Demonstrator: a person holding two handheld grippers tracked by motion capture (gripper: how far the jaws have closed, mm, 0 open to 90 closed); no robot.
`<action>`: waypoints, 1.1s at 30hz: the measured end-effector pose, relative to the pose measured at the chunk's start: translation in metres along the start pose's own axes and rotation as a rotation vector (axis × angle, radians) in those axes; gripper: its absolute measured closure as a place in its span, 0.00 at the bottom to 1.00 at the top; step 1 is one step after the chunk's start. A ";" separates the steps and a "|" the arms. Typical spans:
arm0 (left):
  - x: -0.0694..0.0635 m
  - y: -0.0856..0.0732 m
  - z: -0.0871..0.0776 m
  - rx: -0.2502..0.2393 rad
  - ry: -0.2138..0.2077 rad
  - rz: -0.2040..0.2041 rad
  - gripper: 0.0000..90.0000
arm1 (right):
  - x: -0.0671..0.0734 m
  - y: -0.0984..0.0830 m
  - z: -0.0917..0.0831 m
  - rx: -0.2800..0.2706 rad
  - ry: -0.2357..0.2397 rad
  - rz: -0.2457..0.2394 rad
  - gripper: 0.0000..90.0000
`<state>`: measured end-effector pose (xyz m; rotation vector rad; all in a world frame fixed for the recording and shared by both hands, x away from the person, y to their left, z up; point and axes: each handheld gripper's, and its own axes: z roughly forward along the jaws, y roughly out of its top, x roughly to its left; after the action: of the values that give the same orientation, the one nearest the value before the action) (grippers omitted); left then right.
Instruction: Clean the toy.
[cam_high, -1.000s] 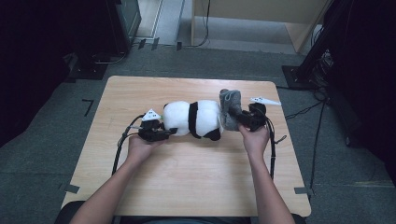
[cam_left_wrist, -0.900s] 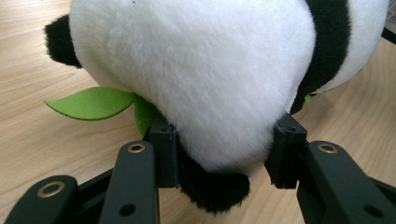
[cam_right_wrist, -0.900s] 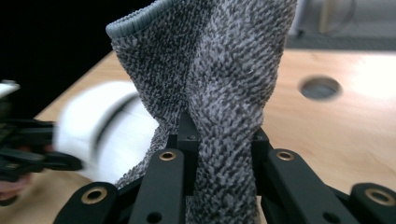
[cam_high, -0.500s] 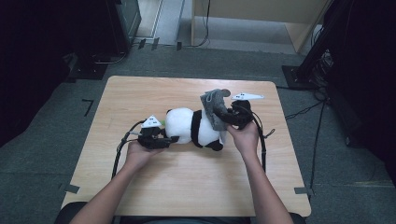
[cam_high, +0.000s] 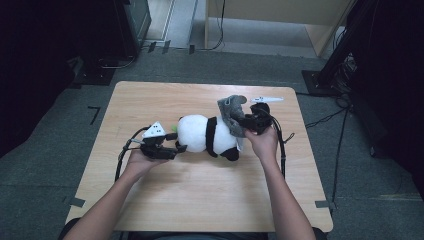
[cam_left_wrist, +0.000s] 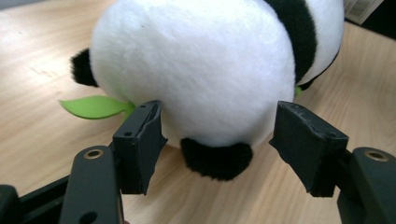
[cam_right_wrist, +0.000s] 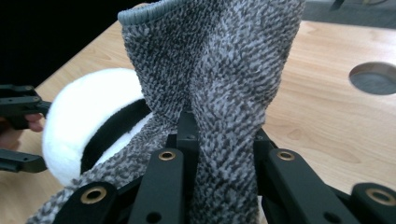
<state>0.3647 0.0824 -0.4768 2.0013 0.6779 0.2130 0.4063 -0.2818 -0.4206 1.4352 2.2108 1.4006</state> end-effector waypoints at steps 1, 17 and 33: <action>0.002 0.000 -0.001 -0.006 -0.001 0.012 0.37 | -0.002 0.001 0.000 0.001 0.006 0.007 0.84; 0.009 -0.002 0.005 -0.004 -0.057 0.034 0.30 | -0.013 0.007 0.014 0.023 0.004 0.038 0.84; 0.010 -0.005 0.029 -0.039 0.007 -0.007 0.26 | -0.016 0.015 0.022 0.047 -0.012 0.048 0.84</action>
<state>0.3834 0.0678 -0.4973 1.9616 0.6796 0.2274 0.4367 -0.2785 -0.4266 1.5180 2.2299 1.3600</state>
